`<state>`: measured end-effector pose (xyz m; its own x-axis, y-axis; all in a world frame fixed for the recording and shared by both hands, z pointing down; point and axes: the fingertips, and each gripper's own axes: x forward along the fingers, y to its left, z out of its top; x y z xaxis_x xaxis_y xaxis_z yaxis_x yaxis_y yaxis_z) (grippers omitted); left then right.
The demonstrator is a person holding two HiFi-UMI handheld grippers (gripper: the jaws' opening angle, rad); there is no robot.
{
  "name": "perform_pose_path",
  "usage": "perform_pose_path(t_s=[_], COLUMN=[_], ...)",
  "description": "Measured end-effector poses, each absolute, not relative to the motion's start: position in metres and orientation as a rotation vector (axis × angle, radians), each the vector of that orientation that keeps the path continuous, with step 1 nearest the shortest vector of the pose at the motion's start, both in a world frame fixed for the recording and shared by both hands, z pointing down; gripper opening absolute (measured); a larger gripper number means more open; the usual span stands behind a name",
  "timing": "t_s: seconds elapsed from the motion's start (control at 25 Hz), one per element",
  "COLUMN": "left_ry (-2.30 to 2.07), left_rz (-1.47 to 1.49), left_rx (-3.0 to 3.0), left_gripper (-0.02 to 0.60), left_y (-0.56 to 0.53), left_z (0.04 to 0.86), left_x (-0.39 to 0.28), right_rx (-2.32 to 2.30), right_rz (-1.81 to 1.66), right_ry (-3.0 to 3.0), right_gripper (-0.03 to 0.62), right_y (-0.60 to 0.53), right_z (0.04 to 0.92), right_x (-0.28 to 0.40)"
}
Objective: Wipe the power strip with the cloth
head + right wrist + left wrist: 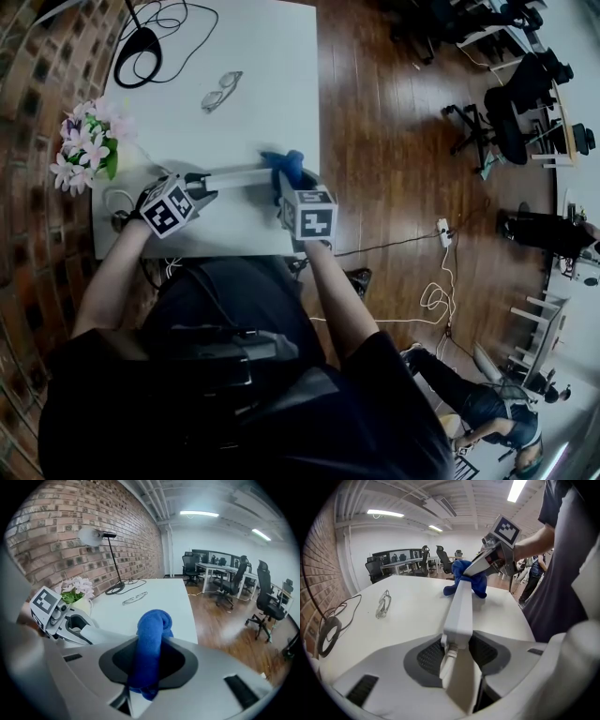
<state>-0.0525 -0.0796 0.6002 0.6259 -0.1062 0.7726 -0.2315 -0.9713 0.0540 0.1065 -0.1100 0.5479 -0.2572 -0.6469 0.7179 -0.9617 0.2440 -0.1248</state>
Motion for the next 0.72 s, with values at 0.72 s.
perform_pose_path(t_s=[0.72], left_ry=[-0.217], left_rz=[1.299], left_rx=[2.643], left_gripper=[0.175], left_y=[-0.078], left_z=[0.599], left_x=[-0.05], right_rx=[1.433], right_rz=[0.651], right_ry=[-1.947], right_gripper=[0.081], right_y=[-0.11], right_z=[0.542], right_x=[0.092])
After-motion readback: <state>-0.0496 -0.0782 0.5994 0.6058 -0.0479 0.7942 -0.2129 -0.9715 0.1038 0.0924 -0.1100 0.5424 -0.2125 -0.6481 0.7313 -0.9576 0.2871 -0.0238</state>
